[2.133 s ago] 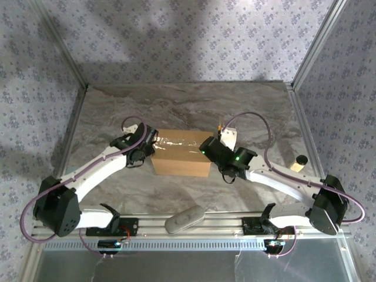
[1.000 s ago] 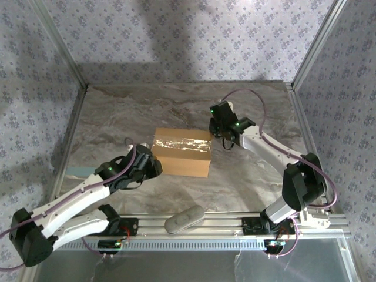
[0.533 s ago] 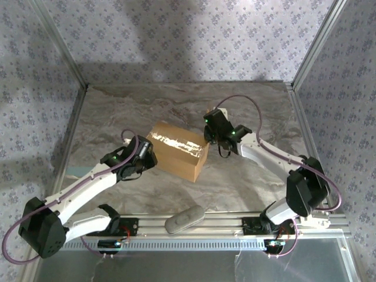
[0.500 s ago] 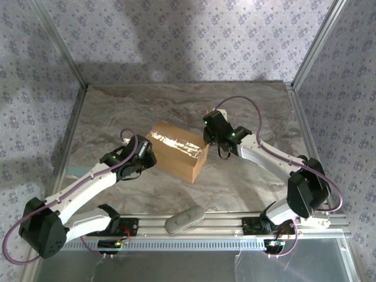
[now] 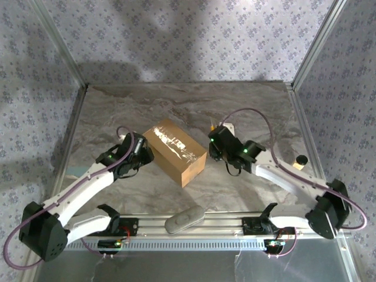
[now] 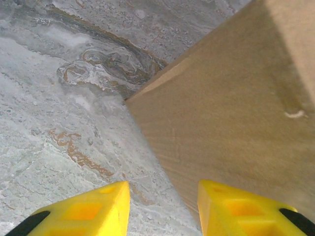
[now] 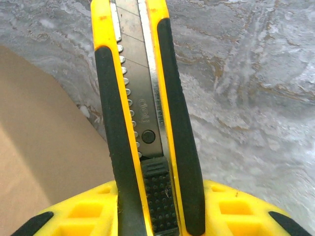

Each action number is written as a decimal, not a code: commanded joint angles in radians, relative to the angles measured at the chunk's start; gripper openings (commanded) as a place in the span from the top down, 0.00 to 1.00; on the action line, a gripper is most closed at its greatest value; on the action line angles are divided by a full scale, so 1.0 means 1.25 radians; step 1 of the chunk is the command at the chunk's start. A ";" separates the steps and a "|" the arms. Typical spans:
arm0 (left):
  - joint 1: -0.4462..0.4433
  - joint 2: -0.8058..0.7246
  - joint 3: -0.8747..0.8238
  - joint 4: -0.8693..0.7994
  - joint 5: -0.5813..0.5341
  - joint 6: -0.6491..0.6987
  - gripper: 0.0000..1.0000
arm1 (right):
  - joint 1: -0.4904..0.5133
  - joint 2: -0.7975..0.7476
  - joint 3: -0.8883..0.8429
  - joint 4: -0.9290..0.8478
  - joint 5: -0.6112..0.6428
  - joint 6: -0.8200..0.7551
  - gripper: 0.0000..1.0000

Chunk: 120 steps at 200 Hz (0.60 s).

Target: Unpack the express box

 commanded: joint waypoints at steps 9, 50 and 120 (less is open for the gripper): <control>0.004 -0.064 -0.027 -0.008 0.034 0.002 0.59 | 0.057 -0.092 -0.028 -0.138 0.036 0.034 1.00; -0.009 -0.118 -0.061 0.018 0.071 0.000 0.58 | 0.194 -0.158 -0.050 -0.251 0.077 0.110 1.00; -0.027 -0.075 -0.049 0.023 0.076 -0.009 0.58 | 0.426 -0.128 -0.004 -0.377 0.186 0.268 1.00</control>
